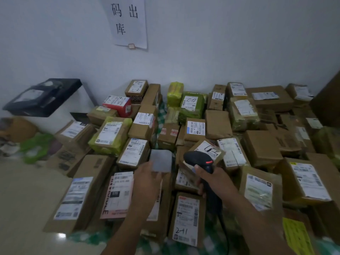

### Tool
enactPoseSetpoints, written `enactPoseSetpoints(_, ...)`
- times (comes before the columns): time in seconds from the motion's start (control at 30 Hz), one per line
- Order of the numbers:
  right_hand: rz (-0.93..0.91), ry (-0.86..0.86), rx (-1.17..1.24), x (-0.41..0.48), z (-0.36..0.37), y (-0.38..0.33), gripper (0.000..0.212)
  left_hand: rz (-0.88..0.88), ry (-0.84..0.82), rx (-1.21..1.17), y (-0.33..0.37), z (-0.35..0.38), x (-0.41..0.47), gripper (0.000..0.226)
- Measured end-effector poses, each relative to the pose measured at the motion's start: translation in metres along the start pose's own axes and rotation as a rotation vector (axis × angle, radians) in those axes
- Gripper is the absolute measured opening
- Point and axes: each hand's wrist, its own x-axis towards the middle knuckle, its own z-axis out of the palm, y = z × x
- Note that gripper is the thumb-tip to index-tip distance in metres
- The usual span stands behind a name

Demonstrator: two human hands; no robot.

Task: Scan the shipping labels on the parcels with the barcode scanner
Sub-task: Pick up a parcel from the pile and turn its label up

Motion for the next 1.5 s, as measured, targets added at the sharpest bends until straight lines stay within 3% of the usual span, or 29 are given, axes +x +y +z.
enactPoseSetpoints(0.13, 0.025, -0.117, 0.067, -0.003, 0.04, 0.012, 0.013, -0.183, -0.058, 0.043, -0.048, -0.011, -0.026, 0.048)
enactPoseSetpoints(0.2, 0.018, -0.149, 0.028, -0.004, 0.058, 0.022, 0.011, -0.242, -0.127, 0.013, -0.057, -0.017, -0.038, 0.035)
enactPoseSetpoints(0.27, 0.029, -0.161, -0.023, -0.005, 0.071, 0.033, 0.015, -0.242, -0.186, -0.029, -0.057, -0.023, -0.048, 0.019)
enactPoseSetpoints(0.43, 0.058, -0.073, 0.044, -0.012, 0.085, 0.038, 0.012, -0.211, -0.202, -0.236, -0.047, -0.04, -0.059, 0.008)
enactPoseSetpoints(0.57, -0.034, 0.083, 0.155, -0.013, 0.082, 0.017, 0.009, -0.203, -0.133, -0.582, -0.032, -0.062, -0.06, 0.026)
enactPoseSetpoints(0.73, -0.029, 0.207, 0.249, -0.017, 0.078, -0.01, 0.04, -0.226, -0.325, -0.863, -0.026, -0.084, -0.045, 0.054)
enactPoseSetpoints(0.87, -0.09, 0.192, 0.257, -0.024, 0.078, -0.027, 0.031, -0.272, -0.361, -0.99, -0.034, -0.092, -0.033, 0.082)
enactPoseSetpoints(1.0, -0.156, 0.133, 0.21, -0.037, 0.077, -0.046, 0.02, -0.259, -0.276, -0.916, -0.041, -0.099, -0.017, 0.111)
enactPoseSetpoints(1.13, -0.212, -0.013, 0.06, -0.046, 0.072, -0.061, 0.029, -0.208, -0.082, -0.754, -0.052, -0.115, -0.003, 0.102)
enactPoseSetpoints(1.27, -0.215, -0.11, -0.138, -0.051, 0.076, -0.068, 0.032, -0.215, 0.049, -0.675, -0.065, -0.127, 0.009, 0.119)
enactPoseSetpoints(1.5, -0.221, -0.176, -0.127, -0.05, 0.086, -0.069, 0.032, -0.246, 0.097, -0.612, -0.094, -0.129, 0.024, 0.129)
